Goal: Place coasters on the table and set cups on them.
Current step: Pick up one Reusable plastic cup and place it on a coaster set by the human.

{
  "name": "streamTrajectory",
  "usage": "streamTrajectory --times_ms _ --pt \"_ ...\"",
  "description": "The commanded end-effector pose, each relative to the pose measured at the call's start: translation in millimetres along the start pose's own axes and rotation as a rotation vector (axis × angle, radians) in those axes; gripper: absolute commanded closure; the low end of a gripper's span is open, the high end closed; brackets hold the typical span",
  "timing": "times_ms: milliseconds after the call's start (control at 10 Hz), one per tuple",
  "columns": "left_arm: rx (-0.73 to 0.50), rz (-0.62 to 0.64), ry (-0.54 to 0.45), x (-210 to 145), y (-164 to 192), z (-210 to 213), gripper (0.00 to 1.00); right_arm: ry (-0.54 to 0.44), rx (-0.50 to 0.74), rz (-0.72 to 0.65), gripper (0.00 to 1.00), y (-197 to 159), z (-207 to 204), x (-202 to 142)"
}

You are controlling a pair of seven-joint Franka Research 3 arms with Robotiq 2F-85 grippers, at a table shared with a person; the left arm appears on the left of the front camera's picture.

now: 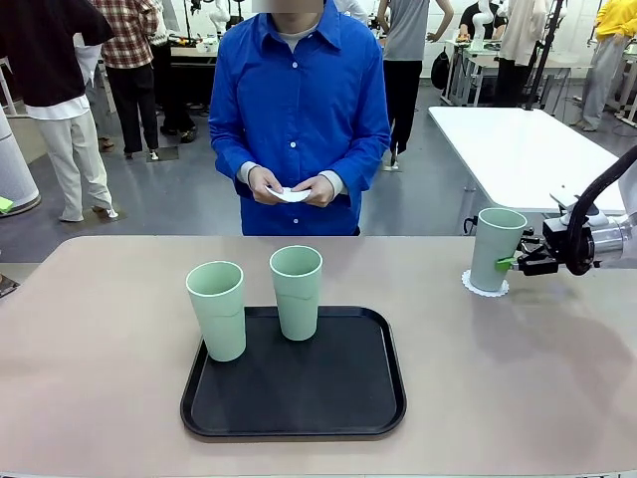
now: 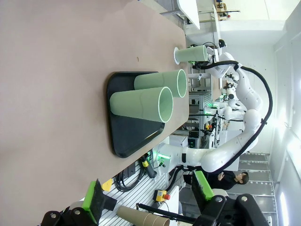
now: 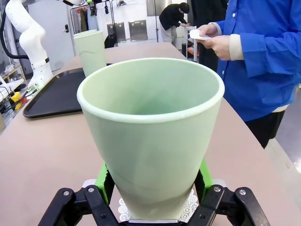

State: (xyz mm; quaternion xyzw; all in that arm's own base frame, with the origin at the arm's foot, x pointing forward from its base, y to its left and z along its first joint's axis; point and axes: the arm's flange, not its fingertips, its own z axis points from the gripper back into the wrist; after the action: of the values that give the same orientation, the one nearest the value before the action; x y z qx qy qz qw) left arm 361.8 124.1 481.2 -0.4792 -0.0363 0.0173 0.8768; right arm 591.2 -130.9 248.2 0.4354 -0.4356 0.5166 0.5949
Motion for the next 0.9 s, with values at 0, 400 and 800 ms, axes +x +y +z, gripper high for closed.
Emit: streamTrajectory --times_ms 0,400,800 --pt "-0.006 -0.006 -0.007 -1.6 -1.2 1.5 0.00 0.026 0.017 0.013 0.17 -6.7 1.6 -0.6" --pt "-0.006 -0.006 -0.007 -1.6 -1.2 1.5 0.00 0.043 0.020 0.005 0.00 -7.0 2.1 -1.6" --pt "-0.006 -0.006 -0.007 -1.6 -1.2 1.5 0.00 0.045 0.017 -0.015 0.00 -8.8 4.4 -1.5"
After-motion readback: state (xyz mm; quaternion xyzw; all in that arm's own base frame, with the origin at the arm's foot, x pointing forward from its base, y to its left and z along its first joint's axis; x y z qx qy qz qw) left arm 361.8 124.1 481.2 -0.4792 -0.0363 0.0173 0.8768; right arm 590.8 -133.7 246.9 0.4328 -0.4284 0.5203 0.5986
